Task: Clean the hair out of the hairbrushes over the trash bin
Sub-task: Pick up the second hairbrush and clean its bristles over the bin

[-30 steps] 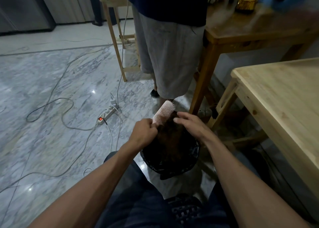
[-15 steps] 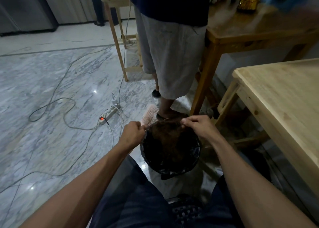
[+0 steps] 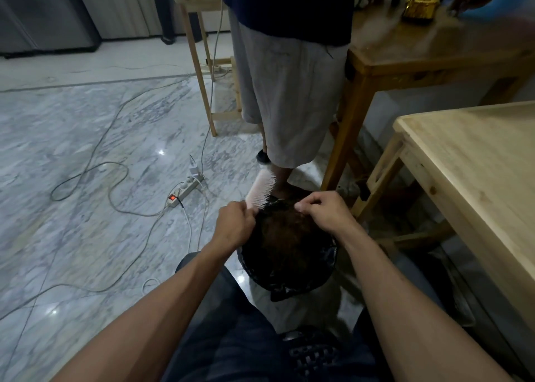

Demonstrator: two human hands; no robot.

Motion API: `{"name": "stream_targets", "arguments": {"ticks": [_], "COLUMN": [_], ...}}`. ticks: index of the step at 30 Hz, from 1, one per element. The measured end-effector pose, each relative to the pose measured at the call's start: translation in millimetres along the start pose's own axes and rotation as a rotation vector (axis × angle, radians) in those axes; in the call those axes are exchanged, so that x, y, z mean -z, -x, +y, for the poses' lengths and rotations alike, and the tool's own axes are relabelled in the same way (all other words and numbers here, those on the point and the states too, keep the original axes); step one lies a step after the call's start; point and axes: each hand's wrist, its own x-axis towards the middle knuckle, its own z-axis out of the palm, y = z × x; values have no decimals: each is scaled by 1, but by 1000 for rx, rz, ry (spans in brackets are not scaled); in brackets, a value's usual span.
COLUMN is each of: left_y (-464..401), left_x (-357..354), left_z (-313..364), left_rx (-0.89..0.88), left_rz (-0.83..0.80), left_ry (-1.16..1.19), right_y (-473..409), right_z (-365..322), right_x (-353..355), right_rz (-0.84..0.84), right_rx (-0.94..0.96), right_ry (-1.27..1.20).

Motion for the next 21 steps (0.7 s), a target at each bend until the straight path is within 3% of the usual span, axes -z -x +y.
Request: {"name": "stream_targets", "arguments": {"ticks": [2, 6, 14, 21], "left_y": [-2, 6, 14, 10], "left_x": [5, 4, -1, 2], "left_z": [-8, 3, 30, 25], "left_rx": [44, -85, -186, -211], "left_rz": [7, -91, -252, -248], "left_ry": [3, -54, -5, -66], "right_y": [1, 8, 5, 1], "right_z": [11, 9, -3, 3], "right_x": [12, 13, -10, -10], "right_rz": [20, -94, -222, -82], "right_rx": [-30, 6, 35, -1], "right_ry": [4, 8, -236, -250]}}
